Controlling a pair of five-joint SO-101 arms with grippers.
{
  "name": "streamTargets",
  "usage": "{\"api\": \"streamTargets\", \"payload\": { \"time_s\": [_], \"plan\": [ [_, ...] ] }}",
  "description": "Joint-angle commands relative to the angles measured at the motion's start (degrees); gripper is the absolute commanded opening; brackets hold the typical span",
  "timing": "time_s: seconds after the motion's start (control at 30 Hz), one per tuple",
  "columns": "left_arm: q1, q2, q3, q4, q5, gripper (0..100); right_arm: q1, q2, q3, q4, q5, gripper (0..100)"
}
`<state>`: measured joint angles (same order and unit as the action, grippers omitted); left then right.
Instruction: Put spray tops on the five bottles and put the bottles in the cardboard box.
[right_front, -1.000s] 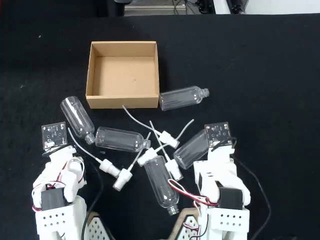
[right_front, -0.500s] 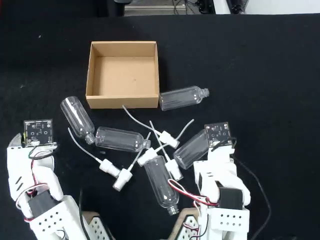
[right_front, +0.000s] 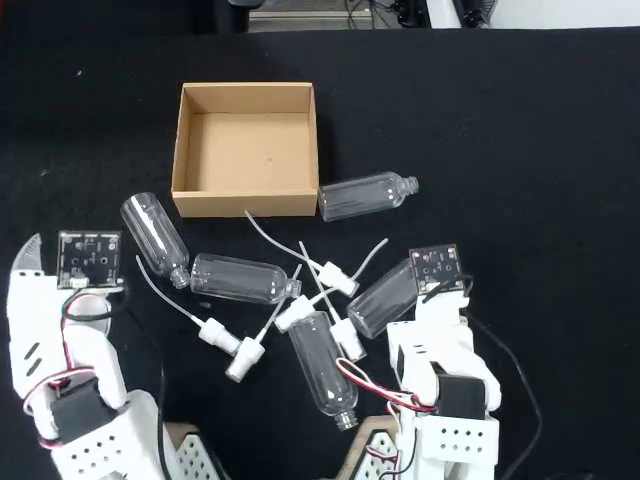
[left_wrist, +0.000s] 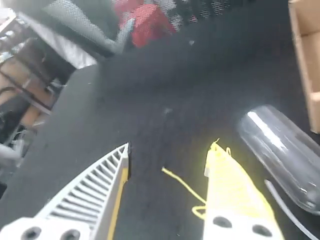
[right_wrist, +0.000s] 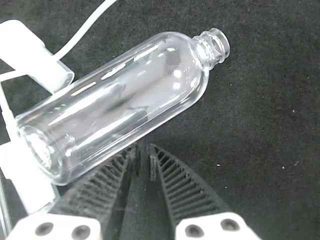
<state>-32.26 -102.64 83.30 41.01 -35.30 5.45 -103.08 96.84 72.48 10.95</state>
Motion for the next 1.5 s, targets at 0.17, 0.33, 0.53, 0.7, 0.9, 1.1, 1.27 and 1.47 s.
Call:
{"api": "streamTargets", "payload": {
  "time_s": [0.17,0.33,0.53,0.7,0.9,1.1,1.27,1.47],
  "plan": [
    [3.03,24.18,-22.90,10.81,-0.62,23,0.97,-5.58,-6.29,-15.30,8.44,12.4],
    [3.38,35.69,-26.95,11.16,-0.70,24,1.05,-4.79,-14.81,-12.66,10.64,27.5],
    [7.08,47.47,-28.79,11.34,-1.23,24,0.62,5.05,-27.65,-9.49,11.16,24.7],
    [9.98,58.99,-35.38,11.08,-0.09,24,-3.69,22.46,-37.32,-9.49,10.73,24.7],
    [12.44,75.52,-48.40,13.89,13.98,24,-13.98,37.49,-38.99,-14.59,9.41,24.4],
    [13.85,92.75,-65.36,24.18,23.56,24,-16.62,41.71,-32.40,-22.24,0.97,24.4],
    [13.85,103.30,-78.20,32.44,24.88,27,-16.88,40.31,-26.95,-24.26,0.97,24.4],
    [14.02,111.47,-86.11,37.36,26.11,32,-16.79,37.58,-22.37,-28.13,1.05,24.4]
  ]
}}
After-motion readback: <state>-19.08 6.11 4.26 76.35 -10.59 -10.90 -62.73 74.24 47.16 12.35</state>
